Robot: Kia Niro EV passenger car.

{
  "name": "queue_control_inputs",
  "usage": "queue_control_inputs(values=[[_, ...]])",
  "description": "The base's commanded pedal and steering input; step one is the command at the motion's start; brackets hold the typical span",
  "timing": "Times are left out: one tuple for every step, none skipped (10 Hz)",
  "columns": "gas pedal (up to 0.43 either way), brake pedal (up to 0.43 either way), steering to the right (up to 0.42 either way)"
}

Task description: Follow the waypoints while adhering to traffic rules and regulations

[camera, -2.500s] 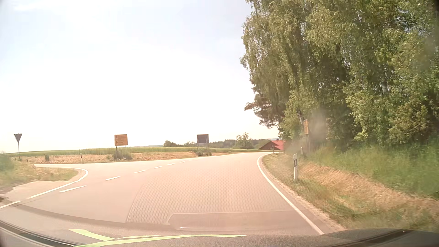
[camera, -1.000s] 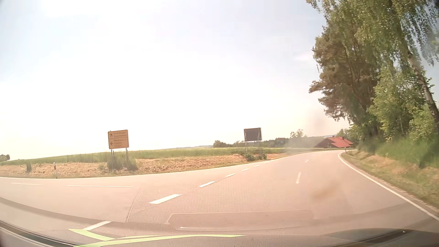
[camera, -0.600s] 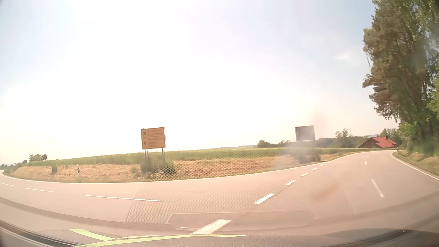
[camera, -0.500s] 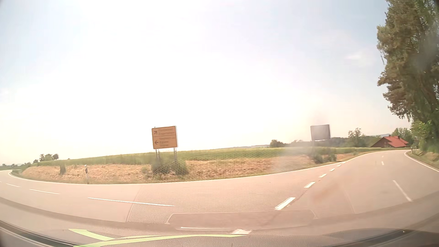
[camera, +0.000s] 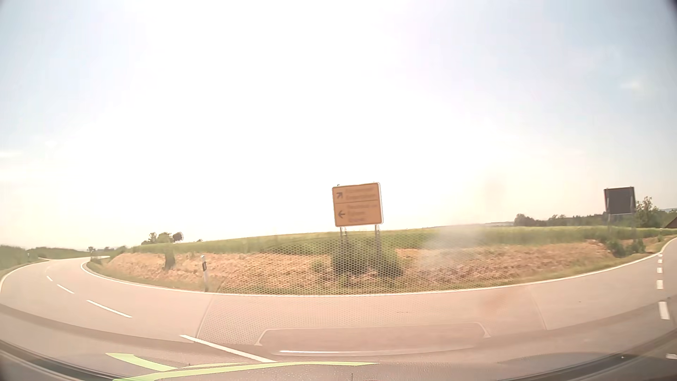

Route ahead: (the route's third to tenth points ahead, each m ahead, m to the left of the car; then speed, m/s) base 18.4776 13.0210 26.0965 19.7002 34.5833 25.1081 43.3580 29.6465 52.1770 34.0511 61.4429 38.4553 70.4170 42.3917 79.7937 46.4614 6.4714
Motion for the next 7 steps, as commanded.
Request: queue_control_inputs(values=[[0.268,0.0,-0.334],[0.268,0.0,-0.335],[0.268,0.0,-0.336],[0.268,0.0,-0.339],[0.268,0.0,-0.341],[0.268,0.0,-0.341],[0.268,0.0,-0.338]])
